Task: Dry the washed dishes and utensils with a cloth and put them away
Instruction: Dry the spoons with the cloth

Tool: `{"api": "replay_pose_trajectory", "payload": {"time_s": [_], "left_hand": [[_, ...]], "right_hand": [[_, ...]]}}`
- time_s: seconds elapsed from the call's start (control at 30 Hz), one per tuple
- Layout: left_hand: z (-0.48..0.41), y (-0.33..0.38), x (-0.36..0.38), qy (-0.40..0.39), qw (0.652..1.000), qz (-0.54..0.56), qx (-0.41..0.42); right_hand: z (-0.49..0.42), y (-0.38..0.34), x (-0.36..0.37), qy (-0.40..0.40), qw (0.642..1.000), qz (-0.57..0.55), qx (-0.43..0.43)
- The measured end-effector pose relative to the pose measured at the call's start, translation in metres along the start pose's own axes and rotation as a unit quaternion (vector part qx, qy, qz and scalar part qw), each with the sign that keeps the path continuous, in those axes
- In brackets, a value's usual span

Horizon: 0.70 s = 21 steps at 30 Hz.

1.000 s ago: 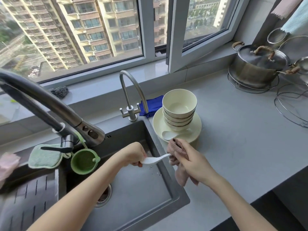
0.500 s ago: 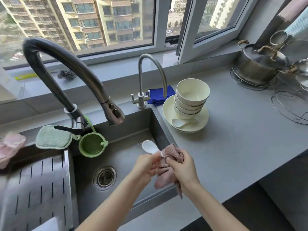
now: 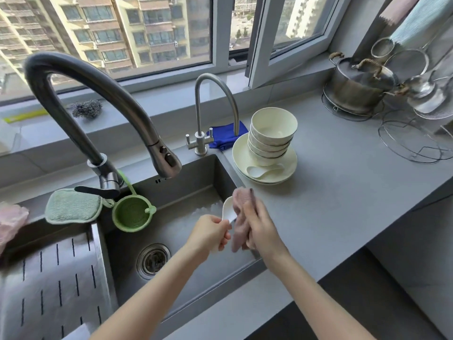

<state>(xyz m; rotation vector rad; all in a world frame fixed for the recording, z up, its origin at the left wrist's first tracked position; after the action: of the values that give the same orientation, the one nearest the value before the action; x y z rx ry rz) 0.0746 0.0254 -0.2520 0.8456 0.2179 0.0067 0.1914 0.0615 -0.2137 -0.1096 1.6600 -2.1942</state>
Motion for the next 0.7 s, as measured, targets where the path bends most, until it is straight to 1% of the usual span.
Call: {"api": "replay_pose_trajectory", "payload": {"time_s": [0.03, 0.07, 0.1, 0.13, 0.2, 0.23, 0.3, 0.33, 0.4, 0.47, 0.53, 0.6, 0.63, 0.7], "left_hand": [[0.005, 0.008, 0.001, -0.005, 1.000, -0.019, 0.015], [0.009, 0.014, 0.002, -0.007, 0.999, -0.029, 0.028], [0.013, 0.019, 0.003, -0.010, 0.999, -0.031, 0.037], [0.017, 0.023, 0.004, -0.010, 0.998, -0.034, 0.045], [0.024, 0.026, 0.009, -0.010, 0.997, -0.053, 0.063], [0.027, 0.027, 0.012, -0.010, 0.996, -0.056, 0.070], [0.033, 0.027, 0.016, -0.010, 0.996, -0.035, 0.079], [0.036, 0.028, 0.017, -0.012, 0.996, -0.019, 0.082], [0.039, 0.030, 0.019, -0.029, 0.997, 0.010, 0.077], [0.042, 0.033, 0.020, -0.047, 0.996, 0.014, 0.075], [0.043, 0.035, 0.017, -0.044, 0.996, -0.016, 0.082], [0.043, 0.038, 0.014, -0.034, 0.994, -0.048, 0.091], [0.043, 0.041, 0.012, -0.033, 0.993, -0.055, 0.097], [0.043, 0.049, 0.010, -0.030, 0.992, -0.057, 0.111]], "right_hand": [[0.000, 0.000, 0.013, -0.023, 0.999, 0.024, -0.002], [-0.002, 0.003, 0.019, -0.022, 0.998, 0.052, -0.008], [-0.002, 0.001, 0.018, 0.002, 0.997, 0.075, -0.024], [-0.003, -0.001, 0.012, 0.046, 0.995, 0.081, -0.047], [-0.002, -0.005, -0.002, 0.116, 0.991, 0.037, -0.065], [-0.006, -0.001, -0.008, 0.137, 0.989, 0.003, -0.049], [-0.010, 0.000, -0.015, 0.160, 0.985, -0.056, -0.026], [-0.012, -0.002, -0.019, 0.171, 0.983, -0.062, -0.033], [-0.010, -0.013, -0.026, 0.182, 0.981, -0.024, -0.058], [-0.007, -0.023, -0.034, 0.184, 0.979, 0.029, -0.087], [-0.002, -0.036, -0.039, 0.187, 0.969, 0.086, -0.133], [0.003, -0.050, -0.041, 0.205, 0.951, 0.148, -0.176], [0.004, -0.051, -0.046, 0.225, 0.944, 0.156, -0.183], [0.008, -0.047, -0.061, 0.281, 0.942, 0.107, -0.151]]}}
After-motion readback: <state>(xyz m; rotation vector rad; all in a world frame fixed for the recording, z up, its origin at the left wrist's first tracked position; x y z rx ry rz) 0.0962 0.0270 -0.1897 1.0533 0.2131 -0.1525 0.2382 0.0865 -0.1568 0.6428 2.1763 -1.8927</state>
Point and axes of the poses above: each hand's wrist, its own z-axis away from the middle knuckle, its own x-axis out of the palm, y = z × x, the point moved 10 cm from there along -z, towards the middle knuckle, and after that the axes turned 1 degree about z, right-handed, at the moved point
